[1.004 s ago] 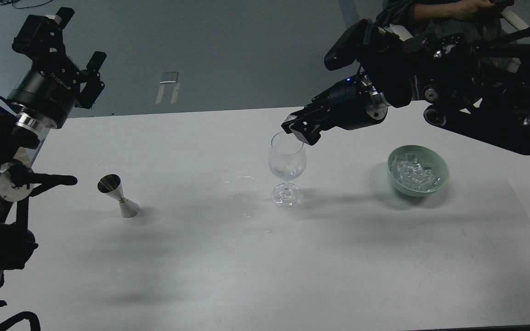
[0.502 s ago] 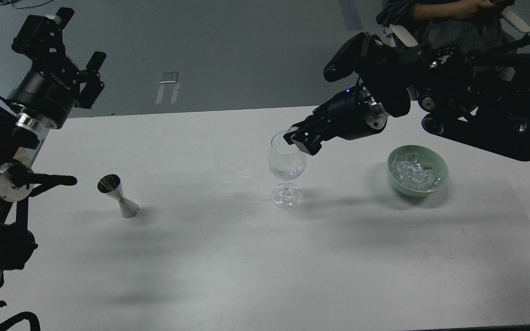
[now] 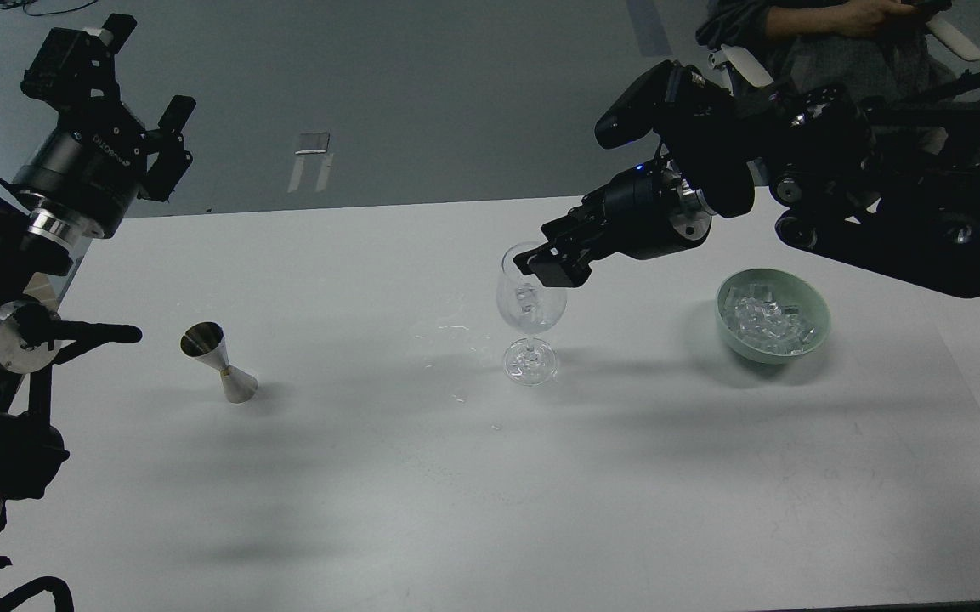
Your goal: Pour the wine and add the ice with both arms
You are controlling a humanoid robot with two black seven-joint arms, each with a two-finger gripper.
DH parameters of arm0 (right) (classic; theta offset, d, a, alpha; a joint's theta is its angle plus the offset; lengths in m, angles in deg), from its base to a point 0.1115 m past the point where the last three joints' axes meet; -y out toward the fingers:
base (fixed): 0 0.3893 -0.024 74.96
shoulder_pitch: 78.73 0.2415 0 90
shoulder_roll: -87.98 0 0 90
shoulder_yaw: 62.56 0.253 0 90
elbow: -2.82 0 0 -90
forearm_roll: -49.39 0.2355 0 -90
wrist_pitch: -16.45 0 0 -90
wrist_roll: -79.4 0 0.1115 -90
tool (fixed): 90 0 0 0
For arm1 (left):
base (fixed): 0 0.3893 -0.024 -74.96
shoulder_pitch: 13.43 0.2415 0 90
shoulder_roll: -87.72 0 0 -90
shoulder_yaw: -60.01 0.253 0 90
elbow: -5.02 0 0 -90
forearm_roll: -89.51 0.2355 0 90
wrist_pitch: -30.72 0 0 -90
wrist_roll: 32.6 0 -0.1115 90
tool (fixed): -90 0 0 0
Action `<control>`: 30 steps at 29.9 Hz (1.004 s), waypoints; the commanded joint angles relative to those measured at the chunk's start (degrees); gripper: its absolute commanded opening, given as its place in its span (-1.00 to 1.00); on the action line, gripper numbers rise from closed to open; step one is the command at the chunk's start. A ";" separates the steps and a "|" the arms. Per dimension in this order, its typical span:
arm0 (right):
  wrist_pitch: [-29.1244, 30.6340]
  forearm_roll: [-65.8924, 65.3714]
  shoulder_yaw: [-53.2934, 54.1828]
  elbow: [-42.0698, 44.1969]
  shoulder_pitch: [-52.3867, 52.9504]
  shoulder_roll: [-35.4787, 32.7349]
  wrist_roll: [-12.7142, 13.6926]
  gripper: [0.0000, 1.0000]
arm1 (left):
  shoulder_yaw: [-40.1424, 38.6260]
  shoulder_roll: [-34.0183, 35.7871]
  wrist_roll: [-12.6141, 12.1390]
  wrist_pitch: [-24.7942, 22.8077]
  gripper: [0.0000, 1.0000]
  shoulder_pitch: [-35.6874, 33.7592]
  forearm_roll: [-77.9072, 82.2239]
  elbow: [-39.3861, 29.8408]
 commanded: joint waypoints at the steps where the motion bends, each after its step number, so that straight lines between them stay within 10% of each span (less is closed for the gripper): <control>1: 0.00 0.97 0.55 0.06 0.52 -0.31 0.30 0.30 | 0.00 0.00 -0.02 0.00 0.96 -0.01 -0.01 0.00; 7: 0.00 5.26 8.98 2.86 1.32 -1.54 0.83 0.98 | 0.00 0.27 -0.02 0.09 0.96 -0.36 -0.10 0.09; 13: -1.36 13.17 14.61 12.61 1.06 -1.89 0.75 1.00 | 0.00 0.00 -0.98 1.31 0.96 -1.15 -0.89 1.06; 20: -22.77 18.89 23.48 23.95 -5.08 1.44 0.75 1.00 | 3.85 0.18 -8.09 1.23 0.96 -5.80 -0.89 4.48; 30: -29.58 29.35 35.27 39.87 -8.70 11.55 0.74 1.00 | 5.54 -3.59 -7.49 1.67 0.96 -12.05 -1.94 9.75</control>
